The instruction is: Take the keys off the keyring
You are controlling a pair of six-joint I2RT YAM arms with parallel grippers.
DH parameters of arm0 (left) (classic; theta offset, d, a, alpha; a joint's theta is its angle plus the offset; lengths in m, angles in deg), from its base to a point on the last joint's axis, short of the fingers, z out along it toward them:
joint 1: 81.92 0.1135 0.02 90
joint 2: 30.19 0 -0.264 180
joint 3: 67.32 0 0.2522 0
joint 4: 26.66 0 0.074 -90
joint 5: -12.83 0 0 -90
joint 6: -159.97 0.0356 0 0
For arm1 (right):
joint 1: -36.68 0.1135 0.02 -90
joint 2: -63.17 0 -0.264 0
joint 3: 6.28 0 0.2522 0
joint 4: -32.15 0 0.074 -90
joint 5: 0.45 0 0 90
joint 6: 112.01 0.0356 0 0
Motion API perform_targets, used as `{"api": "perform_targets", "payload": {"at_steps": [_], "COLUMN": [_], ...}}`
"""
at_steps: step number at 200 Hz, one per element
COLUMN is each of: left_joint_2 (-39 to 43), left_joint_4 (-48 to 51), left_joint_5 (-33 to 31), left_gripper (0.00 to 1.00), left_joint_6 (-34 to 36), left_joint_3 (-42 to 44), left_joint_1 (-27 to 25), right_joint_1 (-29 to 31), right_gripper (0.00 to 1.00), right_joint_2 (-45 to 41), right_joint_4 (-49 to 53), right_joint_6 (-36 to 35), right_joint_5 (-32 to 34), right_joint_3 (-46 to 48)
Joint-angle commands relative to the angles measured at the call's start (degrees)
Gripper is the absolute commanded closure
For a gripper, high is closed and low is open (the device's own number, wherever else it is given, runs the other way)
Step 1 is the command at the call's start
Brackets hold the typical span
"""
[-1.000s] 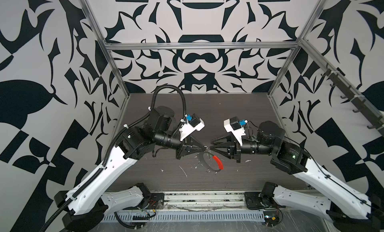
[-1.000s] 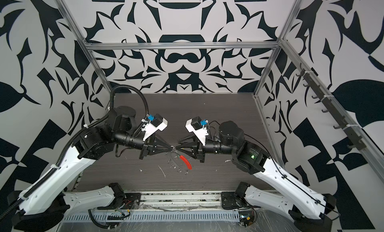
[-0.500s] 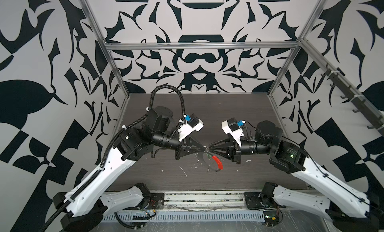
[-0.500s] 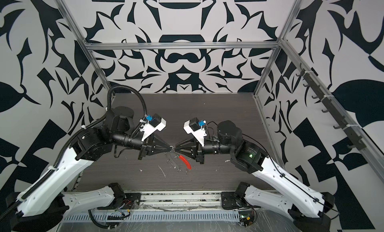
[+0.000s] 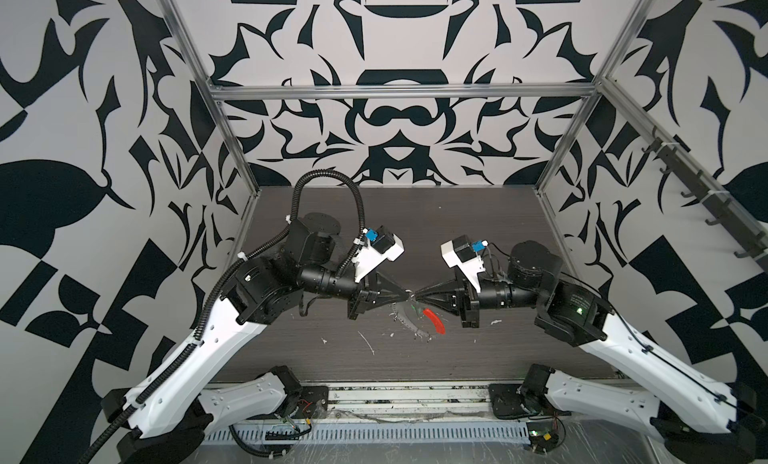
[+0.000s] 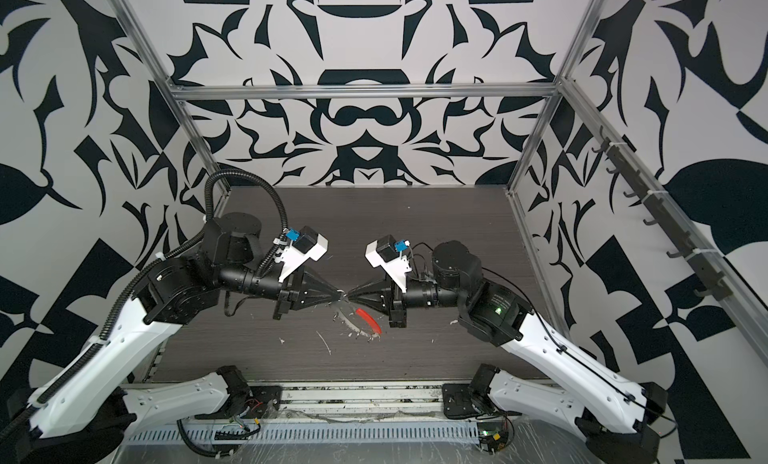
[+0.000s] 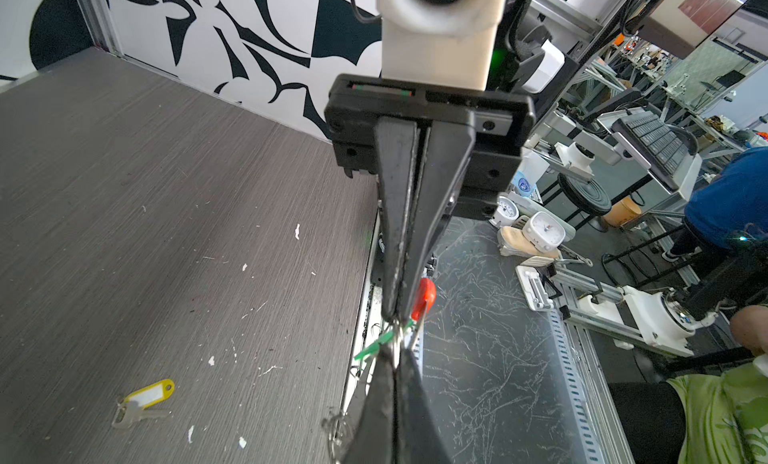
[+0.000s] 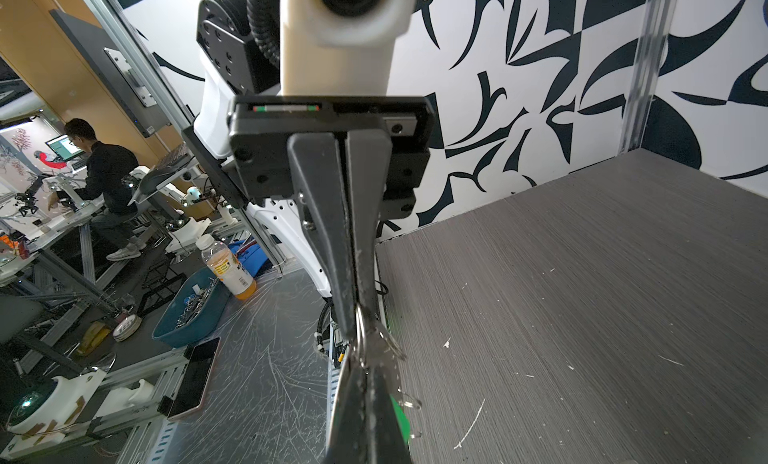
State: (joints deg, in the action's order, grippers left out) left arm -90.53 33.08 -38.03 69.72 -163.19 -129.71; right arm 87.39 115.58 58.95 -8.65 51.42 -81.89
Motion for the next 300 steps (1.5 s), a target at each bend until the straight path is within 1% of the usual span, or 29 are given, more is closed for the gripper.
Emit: {"api": "perform_targets", "payload": {"at_steps": [1, 30, 77, 84, 96, 105, 111, 130, 154, 206, 232, 254, 270, 281, 300], "left_joint_2": [2.6, 2.9, 1.6, 1.3, 0.9, 0.8, 0.7, 0.6, 0.3, 0.3, 0.4, 0.5, 0.5, 0.4, 0.5], "left_joint_4": [-4.4, -5.5, -2.7, -1.9, -1.3, -1.2, -1.2, -1.2, -1.2, -1.2, -1.2, -1.2, -1.3, -1.3, -1.4], "left_joint_5": [2.3, 2.9, 2.4, 2.5, 2.6, 2.6, 2.7, 2.9, 3.1, 3.0, 3.0, 2.9, 2.7, 2.6, 2.5], "left_gripper": [1.0, 1.0, 1.0, 1.0, 1.0, 1.0, 1.0, 1.0, 1.0, 1.0, 1.0, 1.0, 1.0, 1.0, 1.0], "left_joint_6": [-1.1, -2.2, -1.1, -0.7, -0.4, -0.3, -0.3, 0.0, 0.1, 0.3, 0.3, 0.3, 0.4, 0.3, 0.3], "left_joint_3": [0.5, 0.6, -1.0, -1.3, -1.5, -1.4, -1.3, -1.1, -1.1, -0.8, -0.7, -0.5, -0.3, -0.3, -0.3], "left_joint_1": [-0.1, -0.2, -0.1, -0.2, -0.1, -0.1, -0.1, -0.2, -0.2, -0.2, -0.2, -0.1, -0.1, -0.1, -0.1], "right_joint_1": [0.0, -0.1, -0.1, -0.1, 0.0, -0.1, -0.1, 0.0, 0.0, 0.0, -0.1, -0.1, -0.1, 0.0, -0.1], "right_gripper": [1.0, 1.0, 1.0, 0.91, 0.73, 0.63, 0.59, 0.51, 0.48, 0.47, 0.5, 0.55, 0.61, 0.66, 0.78], "right_joint_2": [-1.5, -3.0, -3.0, -3.3, -4.1, -4.6, -4.9, -5.0, -3.5, 0.3, 1.8, 2.0, 2.1, 2.2, 2.4], "right_joint_4": [-2.8, -3.9, -1.9, -1.3, -0.5, 0.2, 0.6, 1.2, -0.1, -4.0, -4.8, -5.1, -5.1, -5.0, -4.7], "right_joint_6": [-1.2, -2.1, -2.1, -2.2, -2.6, -2.9, -3.0, -2.8, -1.7, 0.5, 1.4, 1.6, 1.6, 1.7, 1.8], "right_joint_5": [0.1, 1.7, 2.8, 3.3, 4.3, 4.7, 4.9, 5.0, 3.8, -0.6, -2.2, -2.7, -2.9, -2.9, -3.1], "right_joint_3": [2.4, 5.2, 4.3, 3.7, 2.6, 1.5, 0.9, -0.7, -2.3, -4.1, -4.4, -4.5, -4.6, -4.6, -4.7]}}
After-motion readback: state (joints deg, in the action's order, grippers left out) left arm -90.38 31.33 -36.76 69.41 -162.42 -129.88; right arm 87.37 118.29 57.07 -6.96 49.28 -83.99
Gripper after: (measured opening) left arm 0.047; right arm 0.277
